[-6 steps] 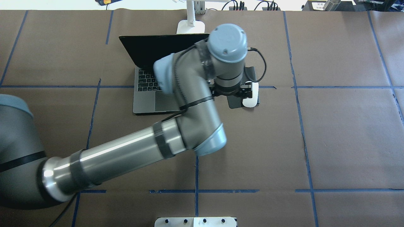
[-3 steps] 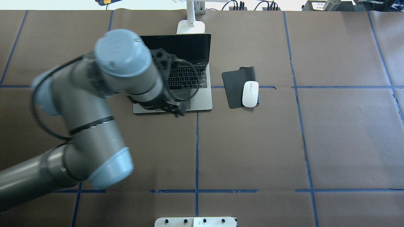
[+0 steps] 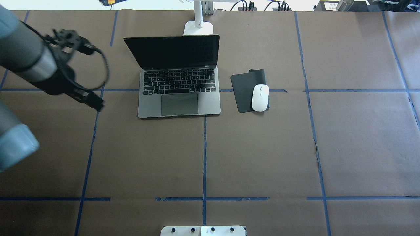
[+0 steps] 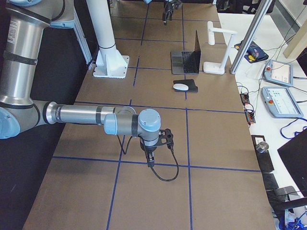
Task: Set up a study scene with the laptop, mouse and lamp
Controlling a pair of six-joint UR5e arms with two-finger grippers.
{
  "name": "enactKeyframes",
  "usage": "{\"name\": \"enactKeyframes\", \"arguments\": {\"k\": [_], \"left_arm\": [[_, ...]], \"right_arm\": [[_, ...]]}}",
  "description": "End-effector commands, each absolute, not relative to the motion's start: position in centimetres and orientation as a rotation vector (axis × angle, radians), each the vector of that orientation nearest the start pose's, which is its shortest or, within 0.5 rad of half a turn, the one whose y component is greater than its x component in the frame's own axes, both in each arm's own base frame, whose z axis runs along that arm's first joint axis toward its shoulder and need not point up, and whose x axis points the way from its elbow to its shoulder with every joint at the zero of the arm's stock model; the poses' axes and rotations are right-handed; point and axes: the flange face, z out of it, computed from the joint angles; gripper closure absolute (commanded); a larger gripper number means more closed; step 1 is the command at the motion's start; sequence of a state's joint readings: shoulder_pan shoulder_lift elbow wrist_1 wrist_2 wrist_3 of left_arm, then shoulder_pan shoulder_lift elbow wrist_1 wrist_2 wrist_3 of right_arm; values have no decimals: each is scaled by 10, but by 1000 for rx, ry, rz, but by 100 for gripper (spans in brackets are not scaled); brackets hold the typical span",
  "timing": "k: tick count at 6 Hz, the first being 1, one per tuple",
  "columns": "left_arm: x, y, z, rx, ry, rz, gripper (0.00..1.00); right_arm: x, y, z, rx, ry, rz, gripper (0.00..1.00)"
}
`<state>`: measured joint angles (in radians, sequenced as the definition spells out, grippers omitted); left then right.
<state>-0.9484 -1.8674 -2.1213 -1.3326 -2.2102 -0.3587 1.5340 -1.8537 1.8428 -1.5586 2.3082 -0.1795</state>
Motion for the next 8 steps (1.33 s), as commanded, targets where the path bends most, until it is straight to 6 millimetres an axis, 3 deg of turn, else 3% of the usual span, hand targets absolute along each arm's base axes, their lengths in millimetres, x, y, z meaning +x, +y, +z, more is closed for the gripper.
{"name": "enactKeyframes", "arguments": {"k": [1, 3, 4, 5, 6, 7, 8], "left_arm": [[121, -461, 384, 193, 794, 428, 0], [43, -436, 466, 158, 735, 422, 0], [3, -416, 518, 109, 724, 374, 0], [-22, -404, 560, 46, 724, 290, 0], [-34, -405, 585, 33, 710, 265, 0], [-55, -390, 628, 54, 710, 302, 0], [-57, -388, 633, 42, 721, 262, 0]], "right_arm": [[53, -375, 649, 53, -737, -206, 0], [53, -373, 651, 50, -738, -207, 0], [53, -369, 653, 46, -741, -207, 0], [53, -365, 656, 41, -740, -208, 0], [53, -365, 655, 40, -743, -203, 0], [53, -365, 654, 42, -743, -205, 0], [53, -366, 655, 41, -743, -204, 0]]}}
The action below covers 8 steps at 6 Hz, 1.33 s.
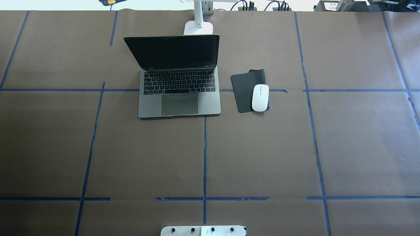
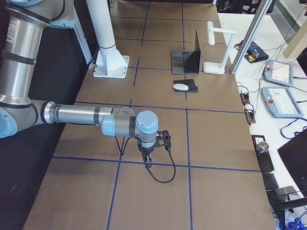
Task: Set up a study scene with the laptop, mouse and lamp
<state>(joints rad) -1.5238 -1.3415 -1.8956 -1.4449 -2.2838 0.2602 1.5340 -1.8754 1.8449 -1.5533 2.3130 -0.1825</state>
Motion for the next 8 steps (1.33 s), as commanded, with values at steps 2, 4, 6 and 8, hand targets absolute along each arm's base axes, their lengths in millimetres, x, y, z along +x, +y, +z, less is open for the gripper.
{"name": "enactKeyframes", "arguments": {"k": [2, 4, 6, 8], "left_arm": [[-57, -384, 656, -1, 726, 242, 0], [-68, -383, 654, 14, 717, 210, 0], [-70, -383, 654, 9, 718, 198, 0], [-72, -382, 659, -56, 716, 43, 0]], "right_arm": [[53, -366, 655, 43, -743, -206, 0], [53, -366, 654, 43, -743, -204, 0], [52, -367, 653, 47, -742, -208, 0], [52, -367, 652, 49, -744, -208, 0]]}}
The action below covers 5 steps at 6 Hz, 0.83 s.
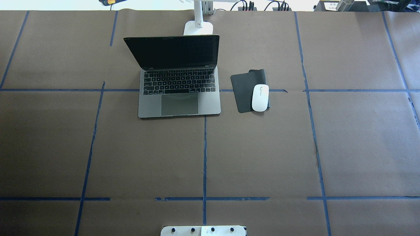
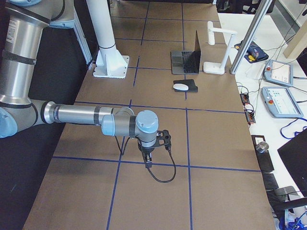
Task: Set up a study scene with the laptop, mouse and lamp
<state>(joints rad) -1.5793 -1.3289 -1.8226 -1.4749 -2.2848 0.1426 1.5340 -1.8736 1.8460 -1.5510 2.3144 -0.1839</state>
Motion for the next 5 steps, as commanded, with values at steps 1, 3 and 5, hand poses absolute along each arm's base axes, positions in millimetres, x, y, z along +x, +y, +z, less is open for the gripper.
{"name": "enactKeyframes", "arguments": {"k": [1, 3, 5], "left_arm": [[-71, -375, 664, -66, 721, 41, 0], [-71, -372, 662, -62, 721, 45, 0], [-70, -372, 663, -62, 724, 45, 0]], "right_arm": [[52, -367, 652, 49, -744, -208, 0], [52, -367, 652, 51, -745, -209, 0], [52, -366, 653, 47, -746, -209, 0]]}}
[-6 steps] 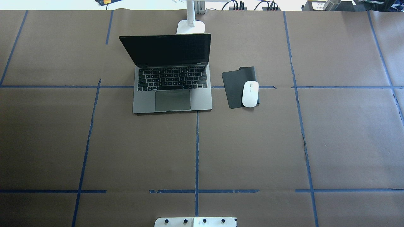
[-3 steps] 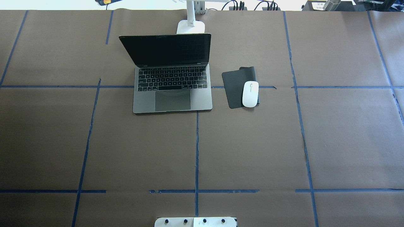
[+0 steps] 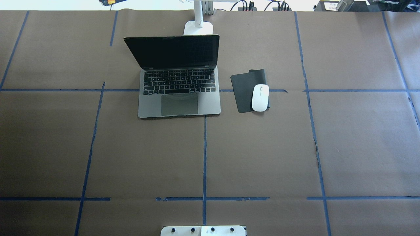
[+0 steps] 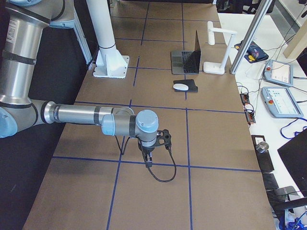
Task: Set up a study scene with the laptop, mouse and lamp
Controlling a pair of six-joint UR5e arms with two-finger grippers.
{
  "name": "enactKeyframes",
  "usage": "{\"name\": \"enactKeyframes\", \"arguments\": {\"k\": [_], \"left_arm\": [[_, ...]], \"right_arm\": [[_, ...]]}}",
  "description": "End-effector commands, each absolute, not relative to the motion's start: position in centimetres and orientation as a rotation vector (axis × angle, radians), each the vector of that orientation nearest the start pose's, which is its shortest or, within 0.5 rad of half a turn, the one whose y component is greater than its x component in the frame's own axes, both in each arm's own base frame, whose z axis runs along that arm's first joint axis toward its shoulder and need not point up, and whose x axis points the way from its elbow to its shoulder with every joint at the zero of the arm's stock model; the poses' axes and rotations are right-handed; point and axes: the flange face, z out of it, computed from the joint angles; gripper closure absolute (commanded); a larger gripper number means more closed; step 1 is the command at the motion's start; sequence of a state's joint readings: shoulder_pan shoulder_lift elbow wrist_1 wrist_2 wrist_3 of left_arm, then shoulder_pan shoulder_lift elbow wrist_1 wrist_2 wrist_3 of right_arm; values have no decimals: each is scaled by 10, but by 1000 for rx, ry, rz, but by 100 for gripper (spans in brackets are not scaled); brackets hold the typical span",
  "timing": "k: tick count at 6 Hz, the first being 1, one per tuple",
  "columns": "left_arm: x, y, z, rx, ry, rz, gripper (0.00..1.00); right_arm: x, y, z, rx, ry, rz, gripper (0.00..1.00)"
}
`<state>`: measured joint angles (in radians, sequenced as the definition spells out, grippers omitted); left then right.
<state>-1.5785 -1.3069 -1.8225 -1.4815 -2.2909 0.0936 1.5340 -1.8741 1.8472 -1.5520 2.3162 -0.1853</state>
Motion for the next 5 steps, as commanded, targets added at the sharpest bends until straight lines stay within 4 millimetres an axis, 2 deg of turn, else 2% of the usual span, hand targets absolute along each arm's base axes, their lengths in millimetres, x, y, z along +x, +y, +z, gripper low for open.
{"name": "enactKeyframes", "arguments": {"k": [1, 5], "left_arm": [[-70, -372, 662, -60, 726, 45, 0], [-70, -371, 666, -68, 726, 44, 0]], "right_arm": [[52, -366, 653, 47, -746, -209, 0], [52, -366, 653, 47, -746, -209, 0]]}}
